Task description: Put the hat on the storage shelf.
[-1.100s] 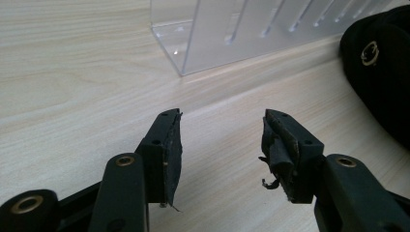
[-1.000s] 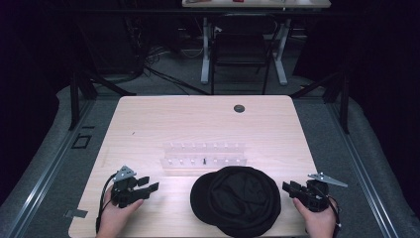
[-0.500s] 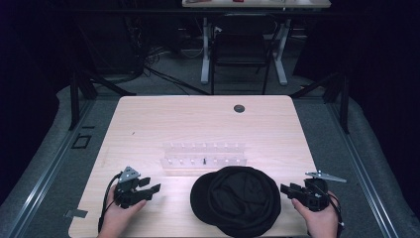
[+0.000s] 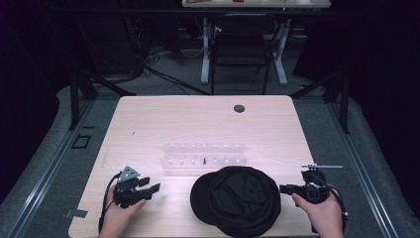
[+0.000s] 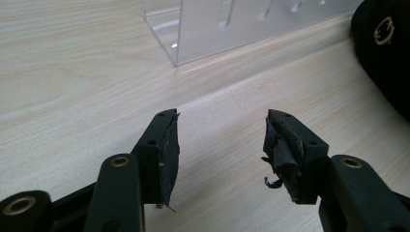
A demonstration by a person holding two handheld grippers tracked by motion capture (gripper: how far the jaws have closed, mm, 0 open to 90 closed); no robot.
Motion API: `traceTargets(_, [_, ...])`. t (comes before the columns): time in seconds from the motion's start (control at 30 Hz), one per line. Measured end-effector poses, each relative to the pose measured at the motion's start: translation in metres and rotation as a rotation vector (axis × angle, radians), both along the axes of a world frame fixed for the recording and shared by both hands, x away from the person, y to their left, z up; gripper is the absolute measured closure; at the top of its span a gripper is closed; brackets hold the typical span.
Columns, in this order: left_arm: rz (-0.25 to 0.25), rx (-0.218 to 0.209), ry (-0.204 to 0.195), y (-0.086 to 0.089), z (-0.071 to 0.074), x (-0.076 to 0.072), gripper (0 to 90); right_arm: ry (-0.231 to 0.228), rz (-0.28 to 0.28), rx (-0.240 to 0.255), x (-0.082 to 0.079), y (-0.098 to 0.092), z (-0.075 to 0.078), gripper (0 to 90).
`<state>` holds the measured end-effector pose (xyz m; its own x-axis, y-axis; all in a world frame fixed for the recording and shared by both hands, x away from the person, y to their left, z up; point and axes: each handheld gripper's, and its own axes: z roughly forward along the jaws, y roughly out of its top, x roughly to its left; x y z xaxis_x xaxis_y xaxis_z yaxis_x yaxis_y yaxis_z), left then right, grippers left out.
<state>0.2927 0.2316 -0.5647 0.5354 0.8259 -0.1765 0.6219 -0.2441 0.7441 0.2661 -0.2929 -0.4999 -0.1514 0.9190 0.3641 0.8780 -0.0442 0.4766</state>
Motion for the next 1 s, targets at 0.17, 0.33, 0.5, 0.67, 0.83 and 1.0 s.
traceTargets(0.17, [0.002, -0.004, -0.002, 0.001, 0.000, -0.001, 46.4, 0.077, 0.027, 0.007, 0.007, 0.006, 0.000, 66.1])
traceTargets(0.33, [0.001, -0.004, -0.003, 0.000, -0.001, -0.002, 46.4, 0.147, 0.049, -0.003, 0.015, 0.010, -0.006, 68.5])
traceTargets(0.5, [-0.002, 0.000, -0.001, 0.000, -0.001, -0.002, 46.3, 0.188, 0.057, 0.033, 0.020, 0.006, -0.013, 70.8])
traceTargets(0.67, [0.003, -0.007, -0.003, 0.000, -0.001, -0.002, 46.2, 0.211, 0.045, 0.075, 0.023, 0.006, -0.021, 71.3])
traceTargets(0.83, [0.001, -0.004, 0.002, 0.001, -0.001, -0.001, 46.2, 0.281, 0.066, 0.078, 0.028, 0.006, -0.027, 75.0])
traceTargets(1.0, [-0.003, -0.001, 0.001, 0.000, -0.001, -0.001, 46.2, 0.332, 0.073, 0.065, 0.033, 0.010, -0.029, 80.2])
